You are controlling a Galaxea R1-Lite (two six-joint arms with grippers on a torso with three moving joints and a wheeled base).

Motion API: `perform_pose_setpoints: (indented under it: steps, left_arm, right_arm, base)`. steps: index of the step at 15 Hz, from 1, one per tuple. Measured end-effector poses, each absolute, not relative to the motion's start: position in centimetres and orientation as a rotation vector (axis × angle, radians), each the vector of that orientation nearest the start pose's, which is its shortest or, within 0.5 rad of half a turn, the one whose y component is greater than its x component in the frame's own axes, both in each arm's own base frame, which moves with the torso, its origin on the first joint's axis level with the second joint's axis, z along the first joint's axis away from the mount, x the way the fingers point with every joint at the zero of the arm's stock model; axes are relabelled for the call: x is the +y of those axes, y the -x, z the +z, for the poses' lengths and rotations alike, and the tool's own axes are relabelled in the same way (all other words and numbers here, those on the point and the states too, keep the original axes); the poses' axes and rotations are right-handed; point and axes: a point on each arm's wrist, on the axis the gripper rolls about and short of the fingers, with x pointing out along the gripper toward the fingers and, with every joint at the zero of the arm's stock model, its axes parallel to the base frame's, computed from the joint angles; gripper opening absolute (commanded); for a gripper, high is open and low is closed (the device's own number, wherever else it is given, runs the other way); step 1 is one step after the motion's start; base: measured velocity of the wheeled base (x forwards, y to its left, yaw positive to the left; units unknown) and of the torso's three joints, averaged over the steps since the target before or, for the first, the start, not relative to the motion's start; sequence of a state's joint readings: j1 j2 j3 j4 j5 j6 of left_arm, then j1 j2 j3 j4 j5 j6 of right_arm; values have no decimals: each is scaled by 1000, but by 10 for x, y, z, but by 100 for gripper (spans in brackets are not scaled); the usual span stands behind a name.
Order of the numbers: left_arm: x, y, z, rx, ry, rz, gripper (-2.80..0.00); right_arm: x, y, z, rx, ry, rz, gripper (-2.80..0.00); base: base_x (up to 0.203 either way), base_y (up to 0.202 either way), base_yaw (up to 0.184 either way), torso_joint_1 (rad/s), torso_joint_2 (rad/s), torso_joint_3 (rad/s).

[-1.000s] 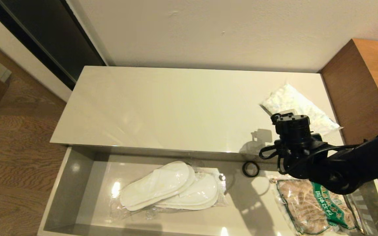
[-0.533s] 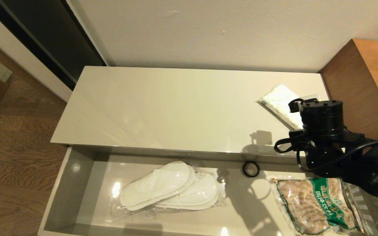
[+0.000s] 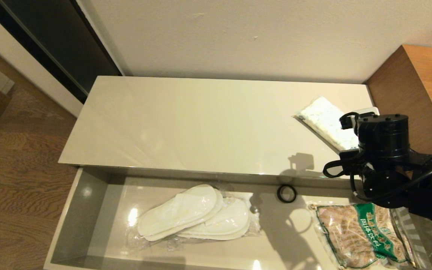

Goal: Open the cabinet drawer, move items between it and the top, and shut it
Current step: Pick up the tissue on the table

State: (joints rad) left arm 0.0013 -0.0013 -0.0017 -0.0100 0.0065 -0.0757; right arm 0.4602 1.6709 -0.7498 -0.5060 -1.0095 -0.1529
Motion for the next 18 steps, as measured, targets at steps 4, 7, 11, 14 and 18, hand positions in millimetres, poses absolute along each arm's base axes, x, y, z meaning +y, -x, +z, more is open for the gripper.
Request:
perform_pose_setpoints:
  steps: [4,7,11,14,18]
  left_arm:
    - [0,23,77,-14,76,7,-280]
    - [0,23,77,-14,76,7,-280]
    - [0,23,77,-13,76,7,-280]
    - [0,23,77,-13,76,7,-280]
    - [0,23,77,-14,76,7,-280]
  right_arm:
    - [110,-265,152,394,467,-522,0]
    - [115,-275,140,408,487,-544,0]
    - [122,-291,120,439,521,-550,0]
    - [129,-309,115,425,518,-600,0]
    - [131,-330,109,423,518,-645,0]
  base:
    - [0,0,0,0,0,0]
    - [0,0,0,0,0,0]
    - [0,0,0,0,0,0]
    - [0,0,0,0,0,0]
    - [0,0,0,0,0,0]
